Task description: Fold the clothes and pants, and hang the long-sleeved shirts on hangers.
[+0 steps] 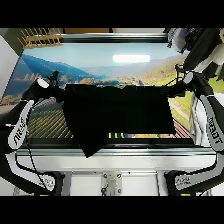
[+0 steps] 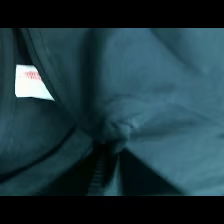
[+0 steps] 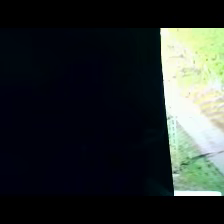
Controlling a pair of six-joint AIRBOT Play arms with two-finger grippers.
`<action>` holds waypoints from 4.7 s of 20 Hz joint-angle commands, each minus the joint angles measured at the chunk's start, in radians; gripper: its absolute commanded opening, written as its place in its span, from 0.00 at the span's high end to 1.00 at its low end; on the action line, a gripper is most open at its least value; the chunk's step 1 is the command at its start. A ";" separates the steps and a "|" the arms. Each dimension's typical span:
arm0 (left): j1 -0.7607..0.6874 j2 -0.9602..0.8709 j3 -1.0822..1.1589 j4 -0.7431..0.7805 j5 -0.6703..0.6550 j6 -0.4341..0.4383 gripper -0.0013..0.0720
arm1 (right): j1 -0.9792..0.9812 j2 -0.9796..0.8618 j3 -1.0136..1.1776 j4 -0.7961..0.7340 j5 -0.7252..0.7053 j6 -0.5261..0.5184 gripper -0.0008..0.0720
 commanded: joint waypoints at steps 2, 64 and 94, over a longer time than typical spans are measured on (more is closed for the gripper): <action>0.006 0.059 0.010 -0.001 -0.030 -0.048 0.21 | -0.014 0.055 -0.019 0.063 0.109 -0.066 0.22; -0.122 0.773 -0.769 0.160 -0.249 -0.197 0.97 | -0.279 0.597 -0.754 0.239 0.125 -0.002 0.97; -0.019 0.034 0.165 0.112 -0.275 -0.021 0.21 | -0.024 0.006 0.041 0.225 0.087 0.137 0.17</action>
